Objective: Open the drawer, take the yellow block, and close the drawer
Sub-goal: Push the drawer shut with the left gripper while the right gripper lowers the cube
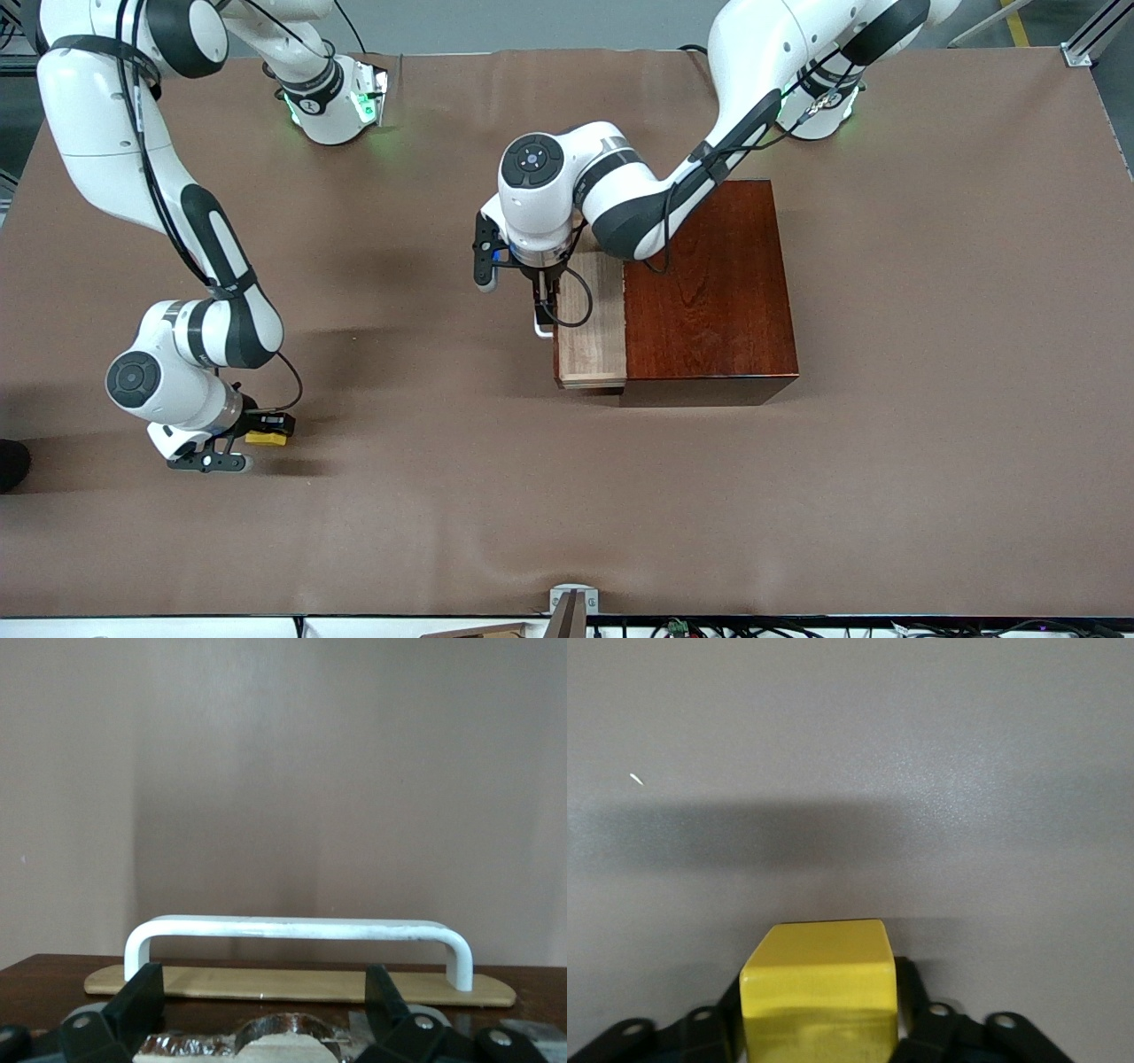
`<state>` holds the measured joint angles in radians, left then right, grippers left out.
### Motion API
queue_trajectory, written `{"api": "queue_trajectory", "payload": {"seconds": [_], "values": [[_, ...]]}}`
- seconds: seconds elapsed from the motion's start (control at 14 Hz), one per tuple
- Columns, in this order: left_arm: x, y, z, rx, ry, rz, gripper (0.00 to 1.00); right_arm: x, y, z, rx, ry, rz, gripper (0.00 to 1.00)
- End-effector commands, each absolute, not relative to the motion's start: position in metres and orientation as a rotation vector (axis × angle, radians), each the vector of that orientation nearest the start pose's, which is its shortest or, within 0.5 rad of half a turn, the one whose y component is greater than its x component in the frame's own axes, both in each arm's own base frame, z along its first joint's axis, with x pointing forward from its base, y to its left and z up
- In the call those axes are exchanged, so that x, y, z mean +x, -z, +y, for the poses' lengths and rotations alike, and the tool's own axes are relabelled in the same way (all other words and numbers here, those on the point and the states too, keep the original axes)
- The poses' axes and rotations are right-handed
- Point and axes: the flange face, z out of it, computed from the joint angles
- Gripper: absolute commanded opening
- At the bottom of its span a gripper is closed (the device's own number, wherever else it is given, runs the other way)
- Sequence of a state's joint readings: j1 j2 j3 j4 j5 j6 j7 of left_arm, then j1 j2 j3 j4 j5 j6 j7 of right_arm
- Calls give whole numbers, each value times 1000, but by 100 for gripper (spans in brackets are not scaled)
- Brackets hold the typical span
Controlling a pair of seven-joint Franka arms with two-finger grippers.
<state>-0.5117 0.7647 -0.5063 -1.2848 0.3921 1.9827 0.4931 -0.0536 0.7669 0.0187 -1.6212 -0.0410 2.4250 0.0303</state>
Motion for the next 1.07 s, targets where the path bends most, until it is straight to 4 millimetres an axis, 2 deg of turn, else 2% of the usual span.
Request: {"api": "queue_trajectory", "payload": {"seconds": [0.0, 0.21, 0.36, 0.57, 0.71, 0.86, 1.0], "values": [[488, -339, -541, -2186, -96, 2141, 100, 696, -187, -27, -3155, 76, 40, 100], [490, -343, -520, -2133, -250, 2121, 100, 697, -230, -33, -3159, 72, 60, 100], [496, -342, -504, -2090, -339, 2140, 100, 696, -281, -34, -3165, 88, 60, 100], [498, -343, -488, -2082, -439, 2110, 100, 678, -366, -31, -3176, 25, 58, 100], [497, -341, -485, -2078, -479, 2098, 100, 662, -414, -27, -3181, -9, 57, 100], [495, -337, -488, -2088, -487, 2104, 100, 647, -451, -26, -3181, -21, 59, 100], [494, -345, -509, -2131, -318, 2120, 100, 631, -480, -24, -3179, -63, 68, 100]]}}
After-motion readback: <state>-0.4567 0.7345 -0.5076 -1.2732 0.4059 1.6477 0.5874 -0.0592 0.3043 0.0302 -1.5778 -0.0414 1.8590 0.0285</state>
